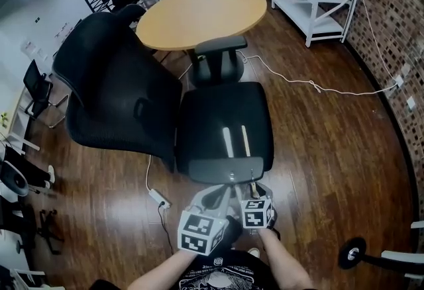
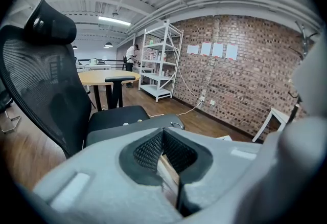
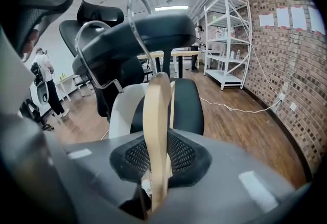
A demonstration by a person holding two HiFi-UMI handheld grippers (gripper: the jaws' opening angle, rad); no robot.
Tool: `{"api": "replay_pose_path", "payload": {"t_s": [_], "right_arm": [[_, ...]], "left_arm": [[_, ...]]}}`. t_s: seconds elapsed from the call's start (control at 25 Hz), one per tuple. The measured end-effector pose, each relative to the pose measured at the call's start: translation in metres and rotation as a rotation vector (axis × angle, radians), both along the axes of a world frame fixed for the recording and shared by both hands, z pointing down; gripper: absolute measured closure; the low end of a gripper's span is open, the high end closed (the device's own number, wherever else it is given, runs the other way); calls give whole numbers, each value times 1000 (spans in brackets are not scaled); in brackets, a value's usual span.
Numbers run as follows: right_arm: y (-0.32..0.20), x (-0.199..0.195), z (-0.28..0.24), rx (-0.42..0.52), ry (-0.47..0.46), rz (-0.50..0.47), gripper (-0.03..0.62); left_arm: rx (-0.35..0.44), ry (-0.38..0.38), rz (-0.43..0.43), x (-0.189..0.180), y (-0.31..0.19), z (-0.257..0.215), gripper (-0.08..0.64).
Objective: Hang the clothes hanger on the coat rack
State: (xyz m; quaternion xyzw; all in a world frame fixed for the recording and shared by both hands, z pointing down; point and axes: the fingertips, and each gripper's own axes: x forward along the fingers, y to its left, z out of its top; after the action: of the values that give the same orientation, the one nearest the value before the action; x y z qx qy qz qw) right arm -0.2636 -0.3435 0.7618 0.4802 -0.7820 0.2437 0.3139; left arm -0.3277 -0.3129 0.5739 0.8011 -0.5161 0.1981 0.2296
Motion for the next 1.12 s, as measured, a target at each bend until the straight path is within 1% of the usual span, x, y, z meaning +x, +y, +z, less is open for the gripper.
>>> {"api": "replay_pose_path", "payload": {"t_s": [0.12, 0.24, 0.56, 0.72, 0.88, 1.0, 1.12], "right_arm": [[3, 3, -1, -10, 16, -12, 545], [6, 7, -3, -17, 32, -1, 545], [14, 21, -16, -32, 11, 40, 545], [21, 39, -24, -43, -8, 83, 545], [32, 67, -36, -37, -24, 134, 545], [44, 93, -52, 2, -30, 185, 545], [60, 111, -75, 31, -43, 208, 545]], "left_arm": [[-5, 2, -9, -1, 3, 2, 557], [-3, 7, -12, -1, 5, 1, 557], [12, 11, 3, 9, 14, -4, 557], [21, 16, 23, 18, 23, -11, 557], [38, 17, 56, 39, 31, -18, 557], [58, 32, 117, 68, 37, -25, 557], [71, 39, 157, 93, 48, -33, 557]]}}
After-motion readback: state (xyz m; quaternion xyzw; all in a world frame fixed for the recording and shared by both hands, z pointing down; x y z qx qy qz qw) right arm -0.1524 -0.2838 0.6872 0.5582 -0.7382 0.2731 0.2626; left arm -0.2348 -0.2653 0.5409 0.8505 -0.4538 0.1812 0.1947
